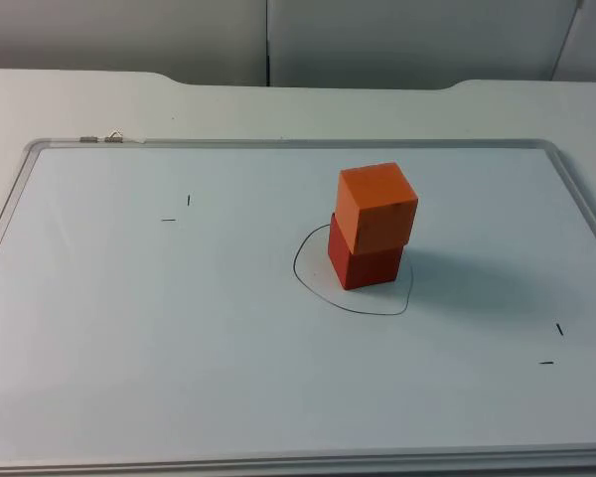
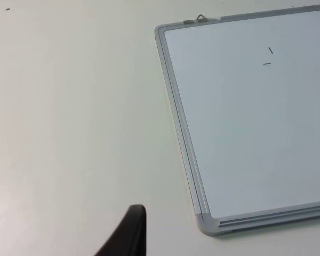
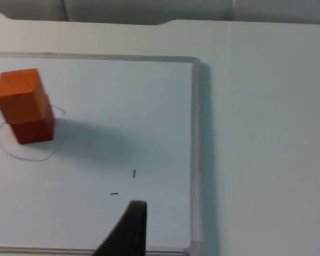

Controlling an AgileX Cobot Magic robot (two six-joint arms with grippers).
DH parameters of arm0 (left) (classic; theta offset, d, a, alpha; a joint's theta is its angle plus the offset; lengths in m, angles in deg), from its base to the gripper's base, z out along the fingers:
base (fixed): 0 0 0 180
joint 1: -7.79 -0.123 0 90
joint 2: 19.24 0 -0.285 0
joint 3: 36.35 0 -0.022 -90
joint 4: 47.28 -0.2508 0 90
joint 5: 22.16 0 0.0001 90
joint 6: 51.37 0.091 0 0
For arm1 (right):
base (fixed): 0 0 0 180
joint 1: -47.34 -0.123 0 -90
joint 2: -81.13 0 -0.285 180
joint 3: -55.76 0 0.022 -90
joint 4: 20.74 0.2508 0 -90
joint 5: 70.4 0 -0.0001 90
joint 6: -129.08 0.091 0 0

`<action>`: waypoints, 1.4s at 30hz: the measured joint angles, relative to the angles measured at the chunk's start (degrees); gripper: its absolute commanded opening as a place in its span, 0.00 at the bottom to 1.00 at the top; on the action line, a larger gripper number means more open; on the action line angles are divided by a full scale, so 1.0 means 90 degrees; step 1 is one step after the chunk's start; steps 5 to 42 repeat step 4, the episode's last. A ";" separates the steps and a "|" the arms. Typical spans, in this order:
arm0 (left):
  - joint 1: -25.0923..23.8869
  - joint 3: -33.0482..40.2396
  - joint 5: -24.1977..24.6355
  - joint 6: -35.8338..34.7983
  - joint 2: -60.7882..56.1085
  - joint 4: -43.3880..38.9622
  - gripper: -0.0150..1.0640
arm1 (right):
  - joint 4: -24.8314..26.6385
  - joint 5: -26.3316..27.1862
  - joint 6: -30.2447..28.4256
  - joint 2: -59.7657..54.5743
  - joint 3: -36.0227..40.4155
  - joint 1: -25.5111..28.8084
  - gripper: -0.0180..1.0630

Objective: Pick up one cube with the left hand and another cube with the right hand. First place the cube in the right hand at the target position, then stack the cube in the left hand on top.

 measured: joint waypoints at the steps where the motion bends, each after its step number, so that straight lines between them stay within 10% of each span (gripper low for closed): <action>1: 0.0000 0.0000 0.0000 0.0000 0.0000 0.0000 0.99 | 0.0000 0.0000 0.0000 0.0000 0.0000 0.0224 0.99; 42: 0.0000 0.0000 0.0000 0.0000 0.0000 0.0000 0.99 | 0.0000 0.0000 0.0000 0.0000 0.0000 0.0543 0.99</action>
